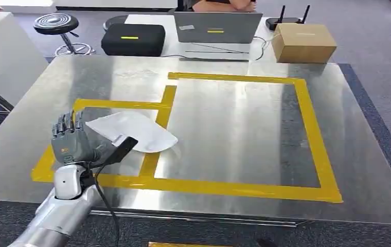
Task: Take the parts from the cabinet and place them on the table.
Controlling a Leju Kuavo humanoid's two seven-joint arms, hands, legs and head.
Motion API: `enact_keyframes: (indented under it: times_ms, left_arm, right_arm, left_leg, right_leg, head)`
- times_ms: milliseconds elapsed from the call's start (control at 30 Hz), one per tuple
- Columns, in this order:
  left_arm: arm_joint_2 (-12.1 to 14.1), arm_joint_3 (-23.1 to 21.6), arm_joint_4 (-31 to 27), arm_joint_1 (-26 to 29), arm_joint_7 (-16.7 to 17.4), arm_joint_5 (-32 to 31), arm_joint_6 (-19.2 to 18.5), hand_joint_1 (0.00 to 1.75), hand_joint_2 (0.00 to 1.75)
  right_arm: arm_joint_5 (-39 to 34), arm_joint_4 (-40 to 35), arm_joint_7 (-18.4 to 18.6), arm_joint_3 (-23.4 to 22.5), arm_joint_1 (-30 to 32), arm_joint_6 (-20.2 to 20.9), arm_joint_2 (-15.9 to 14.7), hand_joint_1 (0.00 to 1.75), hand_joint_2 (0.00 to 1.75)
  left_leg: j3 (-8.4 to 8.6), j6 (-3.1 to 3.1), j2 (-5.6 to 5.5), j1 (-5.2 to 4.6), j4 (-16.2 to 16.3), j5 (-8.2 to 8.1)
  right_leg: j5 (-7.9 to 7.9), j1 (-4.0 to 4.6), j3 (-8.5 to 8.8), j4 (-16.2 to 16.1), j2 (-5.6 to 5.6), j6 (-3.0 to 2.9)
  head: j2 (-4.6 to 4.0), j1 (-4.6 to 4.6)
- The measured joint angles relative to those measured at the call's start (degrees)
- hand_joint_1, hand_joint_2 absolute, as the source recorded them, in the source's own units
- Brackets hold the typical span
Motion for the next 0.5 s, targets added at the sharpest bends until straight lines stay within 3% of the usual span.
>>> enact_keyframes:
  times_ms: [33,67,233,500]
  left_arm:
    - [-0.02,0.15,0.0,0.0,-0.33,0.22,0.11,0.0,1.75]
    - [-0.09,0.59,0.0,0.01,-1.09,0.89,0.24,0.0,0.0]
    - [-0.44,2.38,-0.5,0.77,-7.69,8.83,0.22,0.0,0.0]
    - [-0.63,3.65,-1.14,1.58,-8.48,9.97,0.15,0.0,0.0]
  right_arm:
    - [-0.02,0.0,0.0,0.0,0.0,0.0,0.0,0.0,0.0]
    - [-0.06,0.0,0.0,0.0,0.0,0.0,0.0,0.0,0.0]
    - [-0.24,0.0,-0.04,0.0,0.09,-0.02,0.0,0.0,0.0]
    - [-0.33,0.0,-0.07,0.0,0.27,-0.02,0.0,0.0,0.0]
  left_leg:
    - [0.0,0.01,0.0,0.0,0.0,0.01]
    - [0.0,0.01,0.0,0.0,0.0,0.01]
    - [0.0,0.0,0.0,0.0,0.0,0.0]
    - [0.0,0.01,0.0,0.0,0.0,0.0]
  right_leg:
    - [0.01,0.0,0.0,0.0,0.0,0.02]
    - [0.02,0.0,0.0,0.0,0.0,0.03]
    - [0.01,0.0,-0.02,0.0,0.02,0.03]
    - [0.01,0.0,-0.01,0.0,0.01,0.03]
  head:
    - [0.0,0.0]
    - [0.0,0.0]
    - [0.0,0.0]
    - [0.0,0.0]
